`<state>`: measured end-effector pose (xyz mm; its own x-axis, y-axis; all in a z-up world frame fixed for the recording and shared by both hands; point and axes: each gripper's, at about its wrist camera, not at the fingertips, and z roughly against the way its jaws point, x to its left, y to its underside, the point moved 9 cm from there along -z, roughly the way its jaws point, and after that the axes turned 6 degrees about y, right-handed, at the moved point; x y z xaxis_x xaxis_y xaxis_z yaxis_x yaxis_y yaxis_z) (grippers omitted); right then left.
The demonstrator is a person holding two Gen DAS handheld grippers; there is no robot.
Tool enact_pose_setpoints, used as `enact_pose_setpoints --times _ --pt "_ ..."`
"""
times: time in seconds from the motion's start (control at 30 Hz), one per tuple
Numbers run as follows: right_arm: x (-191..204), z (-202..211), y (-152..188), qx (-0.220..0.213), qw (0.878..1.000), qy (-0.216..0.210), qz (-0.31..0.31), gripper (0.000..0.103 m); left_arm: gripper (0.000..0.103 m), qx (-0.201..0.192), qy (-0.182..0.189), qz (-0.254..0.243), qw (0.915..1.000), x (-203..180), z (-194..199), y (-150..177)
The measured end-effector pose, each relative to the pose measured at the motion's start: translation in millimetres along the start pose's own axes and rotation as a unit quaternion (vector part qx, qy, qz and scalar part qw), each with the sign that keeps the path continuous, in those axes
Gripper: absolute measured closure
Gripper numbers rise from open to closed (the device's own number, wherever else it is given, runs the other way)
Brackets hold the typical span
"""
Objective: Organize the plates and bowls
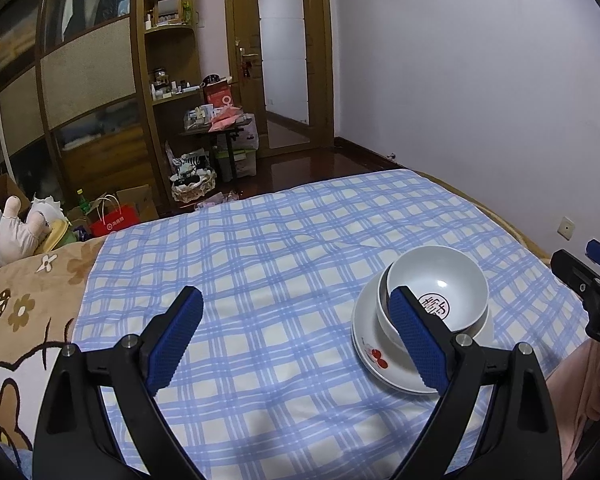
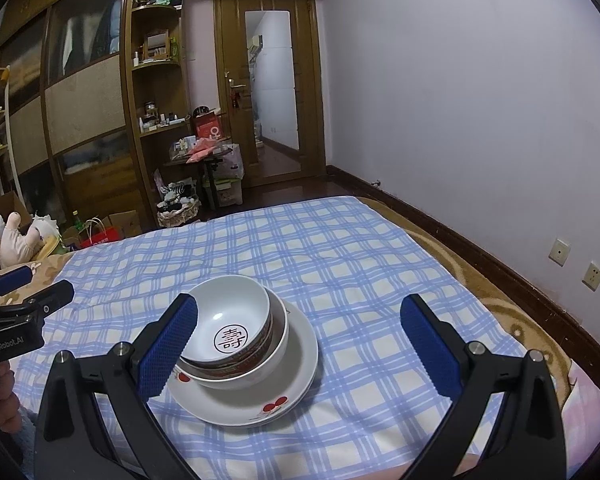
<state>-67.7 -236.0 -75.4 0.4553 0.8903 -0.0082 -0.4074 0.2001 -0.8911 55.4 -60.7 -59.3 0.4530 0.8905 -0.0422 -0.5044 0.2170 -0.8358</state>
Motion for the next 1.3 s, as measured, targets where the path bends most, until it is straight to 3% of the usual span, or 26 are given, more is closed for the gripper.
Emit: enact_pose_setpoints --times 1.3 --pt "-0.6 -1.1 0.1 0.001 1.0 0.0 -0.002 0.0 0.01 0.006 -0.013 0.001 0.9999 1.7 -1.3 3.4"
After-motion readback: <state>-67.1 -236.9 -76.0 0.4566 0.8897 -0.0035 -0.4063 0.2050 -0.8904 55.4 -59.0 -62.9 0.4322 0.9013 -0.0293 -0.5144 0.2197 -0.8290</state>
